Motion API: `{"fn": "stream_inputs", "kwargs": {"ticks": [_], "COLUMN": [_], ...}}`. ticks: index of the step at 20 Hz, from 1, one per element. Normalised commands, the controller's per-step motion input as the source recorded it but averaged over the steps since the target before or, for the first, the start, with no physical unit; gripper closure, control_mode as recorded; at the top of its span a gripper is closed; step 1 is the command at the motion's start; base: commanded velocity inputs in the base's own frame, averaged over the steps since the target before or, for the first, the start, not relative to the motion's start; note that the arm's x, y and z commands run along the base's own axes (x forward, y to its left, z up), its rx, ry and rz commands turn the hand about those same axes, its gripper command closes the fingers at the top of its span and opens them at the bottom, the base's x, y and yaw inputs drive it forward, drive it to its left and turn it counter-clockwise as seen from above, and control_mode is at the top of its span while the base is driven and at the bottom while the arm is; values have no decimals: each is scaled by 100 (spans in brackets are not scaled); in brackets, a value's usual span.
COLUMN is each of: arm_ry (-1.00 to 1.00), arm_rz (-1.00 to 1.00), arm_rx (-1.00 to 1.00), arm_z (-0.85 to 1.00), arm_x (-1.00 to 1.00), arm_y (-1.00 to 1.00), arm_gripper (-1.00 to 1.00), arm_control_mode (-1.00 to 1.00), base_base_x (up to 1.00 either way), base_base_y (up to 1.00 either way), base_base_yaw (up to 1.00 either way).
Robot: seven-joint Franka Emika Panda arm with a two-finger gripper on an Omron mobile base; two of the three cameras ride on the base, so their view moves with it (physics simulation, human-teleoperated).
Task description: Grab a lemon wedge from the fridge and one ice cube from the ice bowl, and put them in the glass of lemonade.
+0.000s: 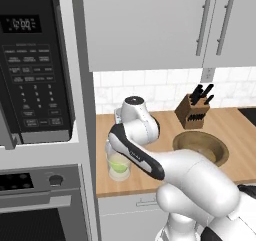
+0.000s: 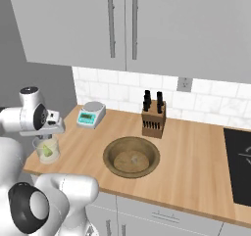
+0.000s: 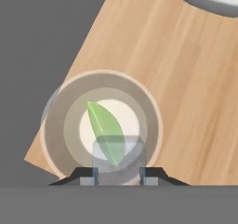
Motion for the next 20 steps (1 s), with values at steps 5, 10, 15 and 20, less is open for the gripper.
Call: {"fn": "stream_inputs", "kwargs": {"ticks": [5,10,15,20], "arm_ry": [0,5,7,1], "arm_rz": [0,0,0,0], "arm_rx": [0,0,-1,0], "arm_z": [0,0,-1,-4], "arm_x": [0,10,18,5], "arm_y": [10,11,12,5], "arm_gripper": [100,100,100,100], "arm_control_mode": [-100,-100,-100,-100], "base_base_x": [0,0,0,0], "base_base_y": [0,0,0,0], "base_base_yaw": [0,0,0,0]}}
